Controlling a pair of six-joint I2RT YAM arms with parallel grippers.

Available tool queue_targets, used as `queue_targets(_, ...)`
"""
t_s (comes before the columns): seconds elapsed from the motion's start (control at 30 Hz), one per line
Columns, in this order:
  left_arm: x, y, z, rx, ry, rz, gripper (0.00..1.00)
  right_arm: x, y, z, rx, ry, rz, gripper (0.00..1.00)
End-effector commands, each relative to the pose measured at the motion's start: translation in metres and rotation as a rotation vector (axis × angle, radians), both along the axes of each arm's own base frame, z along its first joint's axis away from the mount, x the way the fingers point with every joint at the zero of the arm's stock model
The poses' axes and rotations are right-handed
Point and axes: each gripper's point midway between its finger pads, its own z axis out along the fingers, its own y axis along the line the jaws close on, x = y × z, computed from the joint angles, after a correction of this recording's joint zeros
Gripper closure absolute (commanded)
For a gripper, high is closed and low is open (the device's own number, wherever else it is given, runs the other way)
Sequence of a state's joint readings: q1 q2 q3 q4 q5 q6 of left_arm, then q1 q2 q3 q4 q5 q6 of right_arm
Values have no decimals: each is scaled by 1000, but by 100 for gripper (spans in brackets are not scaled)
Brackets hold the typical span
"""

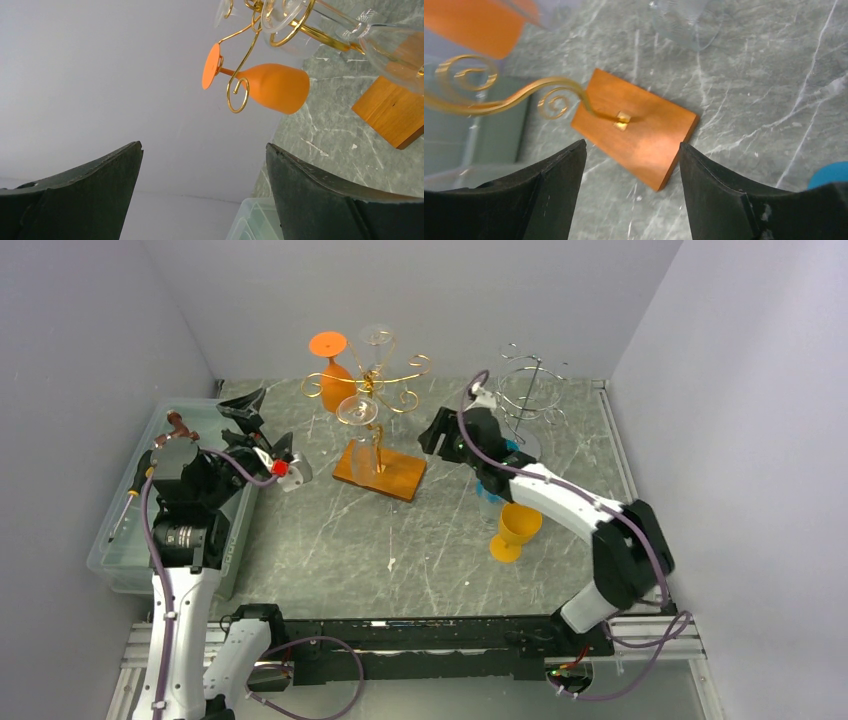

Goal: Place the wine glass upside down on the wine glass rack
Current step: Move the wine rack to the center of the board, then pick up the wine glass at the center of the board.

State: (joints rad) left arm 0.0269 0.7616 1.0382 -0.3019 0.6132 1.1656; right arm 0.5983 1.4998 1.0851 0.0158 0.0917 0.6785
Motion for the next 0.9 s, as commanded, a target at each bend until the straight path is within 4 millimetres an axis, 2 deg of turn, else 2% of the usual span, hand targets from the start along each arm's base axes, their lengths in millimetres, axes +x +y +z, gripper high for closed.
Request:
queue_targets(0.0, -7, -5, 3, -5, -2, -30, 1, 41, 13, -17, 17, -85, -130, 31)
queue_targets(0.1, -9, -5, 0, -2, 5, -34, 1, 65, 24, -51, 3, -109, -164, 31)
queue_targets(0.3, -12, -5, -7, 27, 31, -30, 1, 110, 36, -84, -9, -242, -187, 32)
queue_targets(0.47, -20, -6, -9, 64, 60, -33, 1, 141, 37, -95, 51, -312, -160, 33)
queue_targets(0.67, -20, -7, -16, 82, 69, -44, 1, 164, 34, -99, 48, -354, -143, 35)
queue_targets(0.87, -18, -9, -27, 96, 88, -56, 1, 174, 40, -111, 85, -342, -100, 38)
